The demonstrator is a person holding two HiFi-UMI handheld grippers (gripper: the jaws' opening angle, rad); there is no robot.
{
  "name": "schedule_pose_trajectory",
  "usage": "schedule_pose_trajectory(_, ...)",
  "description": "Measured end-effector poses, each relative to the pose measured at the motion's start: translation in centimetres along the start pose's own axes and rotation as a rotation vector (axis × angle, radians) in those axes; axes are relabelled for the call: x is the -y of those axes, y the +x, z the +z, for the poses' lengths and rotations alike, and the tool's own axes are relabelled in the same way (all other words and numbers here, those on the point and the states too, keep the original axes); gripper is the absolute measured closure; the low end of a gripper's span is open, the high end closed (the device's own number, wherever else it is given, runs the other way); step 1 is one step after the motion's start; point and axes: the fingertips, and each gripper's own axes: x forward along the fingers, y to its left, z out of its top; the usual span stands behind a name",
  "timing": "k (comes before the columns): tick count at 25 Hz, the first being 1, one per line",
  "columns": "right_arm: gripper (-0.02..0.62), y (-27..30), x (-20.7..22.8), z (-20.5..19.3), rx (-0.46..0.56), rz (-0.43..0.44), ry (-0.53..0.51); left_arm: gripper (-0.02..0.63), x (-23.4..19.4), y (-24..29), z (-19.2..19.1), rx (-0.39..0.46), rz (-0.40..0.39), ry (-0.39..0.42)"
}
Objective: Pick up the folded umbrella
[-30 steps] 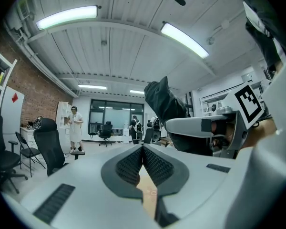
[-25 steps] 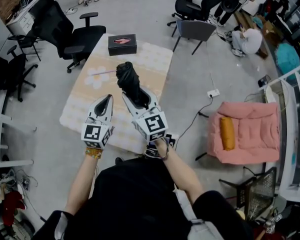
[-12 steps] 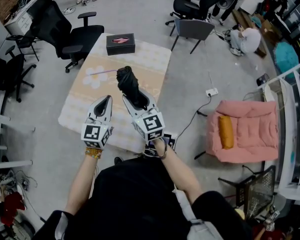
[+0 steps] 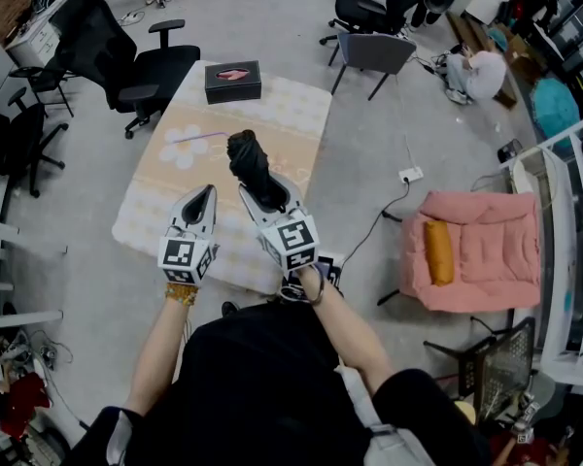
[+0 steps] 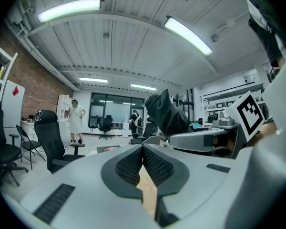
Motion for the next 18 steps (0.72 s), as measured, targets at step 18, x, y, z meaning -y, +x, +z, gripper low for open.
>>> schedule_pose_trajectory(18,0.383,-0.5,1.2,0.7,0.005,-0.009,-0.014,0.592,0.2,0.8,0.3,-0.001,-0.022,0.000)
